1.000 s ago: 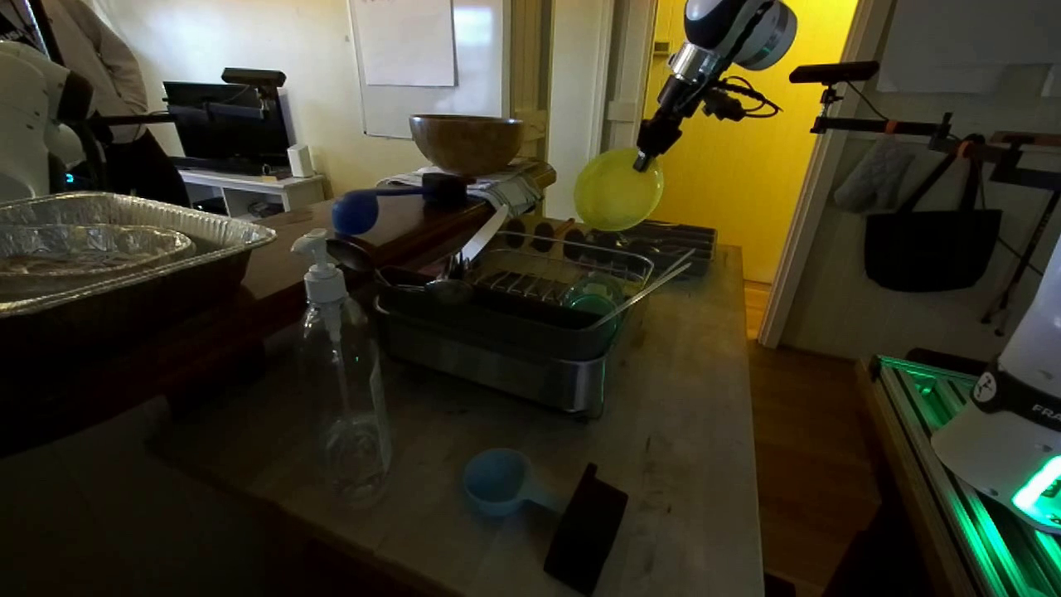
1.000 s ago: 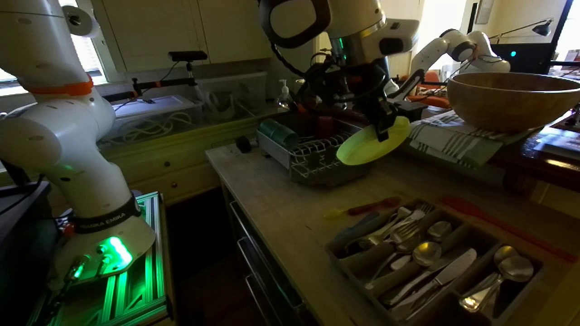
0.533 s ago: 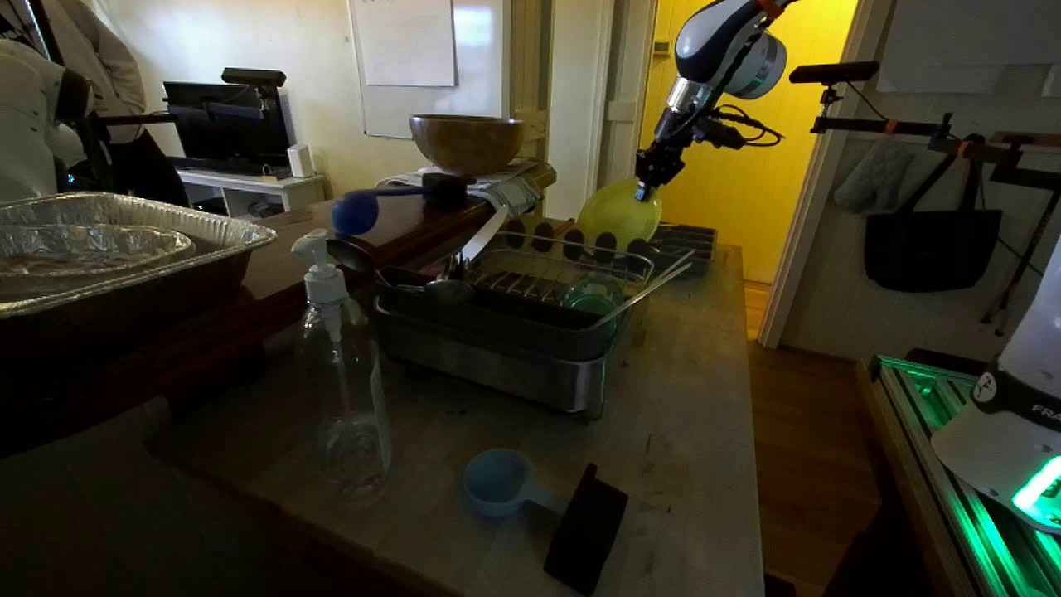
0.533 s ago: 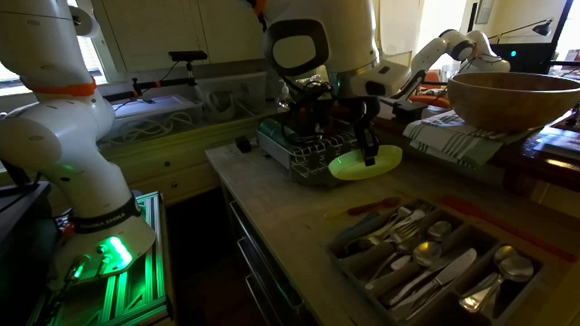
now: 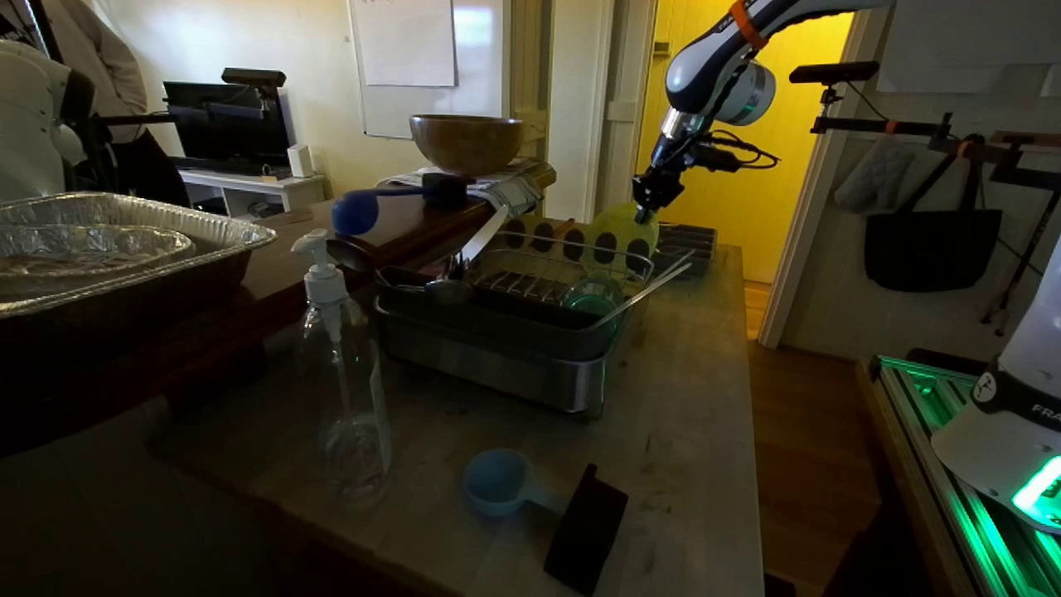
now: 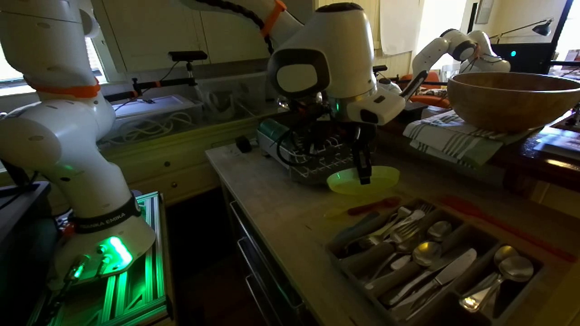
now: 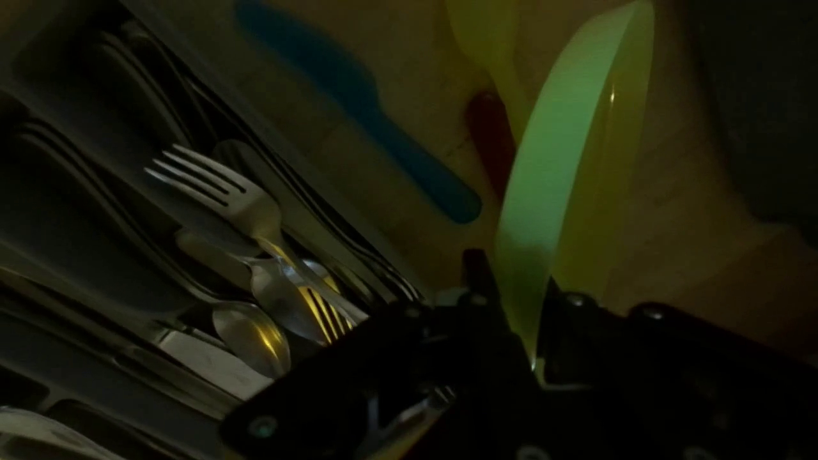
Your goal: Put the plate on the countertop
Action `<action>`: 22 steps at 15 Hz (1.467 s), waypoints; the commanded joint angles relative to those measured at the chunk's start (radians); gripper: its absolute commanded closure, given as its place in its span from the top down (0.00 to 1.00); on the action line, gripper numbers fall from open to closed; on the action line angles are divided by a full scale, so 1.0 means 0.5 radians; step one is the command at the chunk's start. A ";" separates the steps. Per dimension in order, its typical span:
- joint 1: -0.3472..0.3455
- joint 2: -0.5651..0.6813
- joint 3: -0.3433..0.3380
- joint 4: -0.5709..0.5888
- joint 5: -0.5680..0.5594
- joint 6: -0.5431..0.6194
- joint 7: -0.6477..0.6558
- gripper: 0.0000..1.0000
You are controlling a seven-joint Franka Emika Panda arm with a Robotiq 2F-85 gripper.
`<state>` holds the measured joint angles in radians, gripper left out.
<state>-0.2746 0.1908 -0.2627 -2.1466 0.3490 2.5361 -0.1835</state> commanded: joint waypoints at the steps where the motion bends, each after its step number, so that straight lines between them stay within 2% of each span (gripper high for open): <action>1: -0.018 0.054 0.034 -0.018 -0.043 0.073 0.095 0.04; 6: -0.012 0.097 0.035 -0.006 -0.094 0.078 0.155 0.04; 13: 0.018 0.127 0.011 0.020 -0.363 0.020 0.299 0.04; 22: 0.066 0.190 0.034 0.098 -0.538 -0.040 0.411 0.04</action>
<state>-0.2538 0.2298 -0.2471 -2.1251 0.1298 2.5474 -0.0273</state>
